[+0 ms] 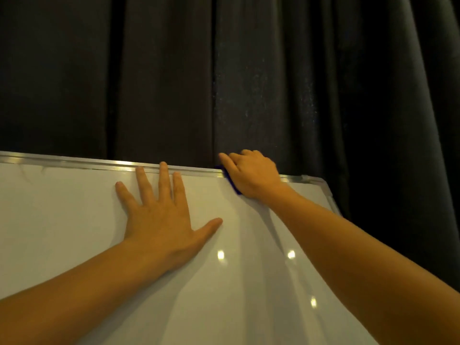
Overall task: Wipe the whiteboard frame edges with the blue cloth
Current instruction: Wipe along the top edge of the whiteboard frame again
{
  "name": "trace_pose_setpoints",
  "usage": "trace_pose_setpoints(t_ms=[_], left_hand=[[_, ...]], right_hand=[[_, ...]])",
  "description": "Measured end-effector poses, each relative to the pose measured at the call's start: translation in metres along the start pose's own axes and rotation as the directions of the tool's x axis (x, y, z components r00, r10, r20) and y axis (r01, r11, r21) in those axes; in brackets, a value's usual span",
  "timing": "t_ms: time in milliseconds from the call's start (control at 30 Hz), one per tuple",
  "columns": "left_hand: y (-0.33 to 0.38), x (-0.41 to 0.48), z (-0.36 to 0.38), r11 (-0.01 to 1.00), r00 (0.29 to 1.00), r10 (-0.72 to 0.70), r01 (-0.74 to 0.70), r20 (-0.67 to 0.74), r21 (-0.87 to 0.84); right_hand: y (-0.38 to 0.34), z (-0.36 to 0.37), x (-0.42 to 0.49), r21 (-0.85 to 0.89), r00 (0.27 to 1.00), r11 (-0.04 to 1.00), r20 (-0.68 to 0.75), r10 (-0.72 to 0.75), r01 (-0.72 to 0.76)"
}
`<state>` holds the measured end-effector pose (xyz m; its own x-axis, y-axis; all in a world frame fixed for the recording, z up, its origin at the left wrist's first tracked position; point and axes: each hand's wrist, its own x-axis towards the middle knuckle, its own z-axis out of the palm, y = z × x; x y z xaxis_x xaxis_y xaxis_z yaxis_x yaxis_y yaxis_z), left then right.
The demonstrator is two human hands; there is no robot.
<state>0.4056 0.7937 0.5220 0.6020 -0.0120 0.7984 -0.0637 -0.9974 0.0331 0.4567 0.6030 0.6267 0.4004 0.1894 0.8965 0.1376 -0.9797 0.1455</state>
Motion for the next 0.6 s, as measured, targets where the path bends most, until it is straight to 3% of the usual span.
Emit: trace_pose_setpoints(t_ms=[67, 133, 200, 333, 400, 500, 600], left_hand=[[0.007, 0.001, 0.000, 1.000, 1.000, 0.011, -0.011, 0.005, 0.002], [0.020, 0.000, 0.000, 1.000, 1.000, 0.018, -0.018, 0.018, 0.005], [0.039, 0.001, -0.001, 1.000, 0.999, 0.012, -0.013, 0.039, 0.015], [0.073, 0.013, 0.000, 0.997, 0.998, -0.062, 0.060, 0.033, 0.041], [0.076, 0.017, 0.003, 0.998, 0.999, -0.047, 0.047, 0.012, 0.040], [0.072, 0.017, 0.011, 0.999, 1.000, 0.030, -0.029, -0.003, 0.031], [0.081, 0.017, 0.016, 0.998, 0.998, 0.060, -0.060, -0.013, 0.018]], right_hand=[[0.052, -0.003, -0.009, -0.098, 0.987, 0.984, 0.045, 0.157, -0.152], [0.076, -0.003, -0.012, -0.200, 0.971, 0.956, 0.062, 0.230, -0.214], [0.064, 0.001, -0.008, -0.231, 0.985, 0.962, 0.060, 0.164, -0.147], [0.025, 0.010, -0.011, -0.037, 0.996, 0.995, -0.018, -0.091, 0.090], [0.050, 0.005, -0.011, -0.039, 0.998, 0.997, 0.013, -0.059, 0.060], [0.110, 0.000, -0.015, -0.038, 0.989, 0.991, 0.074, 0.128, -0.125], [0.116, 0.003, -0.011, -0.029, 0.986, 0.989, 0.072, 0.149, -0.148]])
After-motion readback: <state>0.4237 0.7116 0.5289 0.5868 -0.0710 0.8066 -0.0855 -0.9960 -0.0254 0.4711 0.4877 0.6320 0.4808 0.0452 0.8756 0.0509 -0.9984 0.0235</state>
